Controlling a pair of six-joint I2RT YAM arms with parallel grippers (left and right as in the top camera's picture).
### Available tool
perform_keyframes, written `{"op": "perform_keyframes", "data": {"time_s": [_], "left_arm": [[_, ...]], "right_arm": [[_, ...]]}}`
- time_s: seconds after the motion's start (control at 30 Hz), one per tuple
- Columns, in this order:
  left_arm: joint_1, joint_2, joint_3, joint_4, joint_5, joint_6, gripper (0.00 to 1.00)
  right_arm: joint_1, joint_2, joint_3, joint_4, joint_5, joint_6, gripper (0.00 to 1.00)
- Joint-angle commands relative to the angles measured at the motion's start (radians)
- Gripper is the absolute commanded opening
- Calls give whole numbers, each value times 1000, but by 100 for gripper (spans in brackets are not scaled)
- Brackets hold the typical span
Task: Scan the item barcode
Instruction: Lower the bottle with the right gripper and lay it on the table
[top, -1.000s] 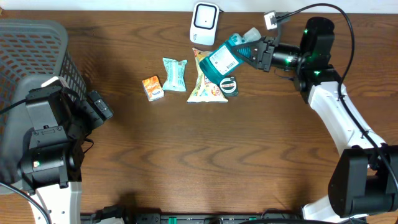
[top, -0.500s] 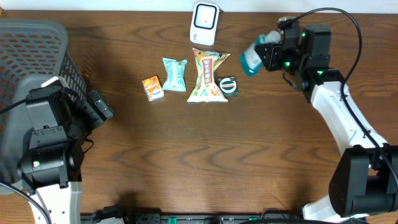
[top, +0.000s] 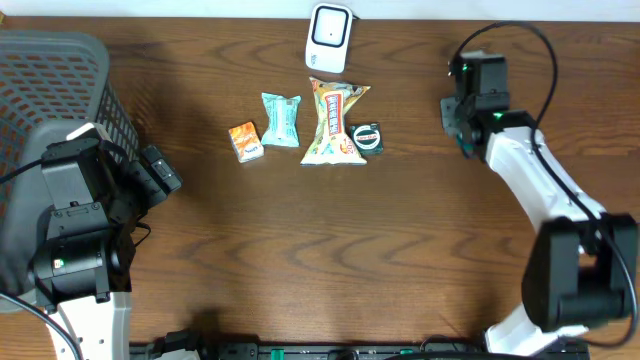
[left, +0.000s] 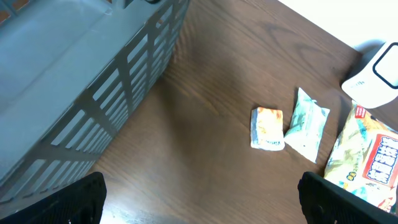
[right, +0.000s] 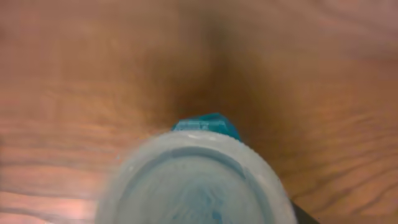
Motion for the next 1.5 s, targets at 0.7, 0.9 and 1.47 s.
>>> {"op": "perform_keyframes", "data": {"time_s": [0.7,0.9,1.47], "left_arm": [[6,2,5,-2,-12,-9,98],[6,2,5,-2,-12,-9,98],[6,2,5,-2,-12,-9,98]], "right_arm": [[127,54,13,20,-196,106,68],[129,53,14,61,-223,107,82],[-47,69,31,166,-396,-286,99]]}}
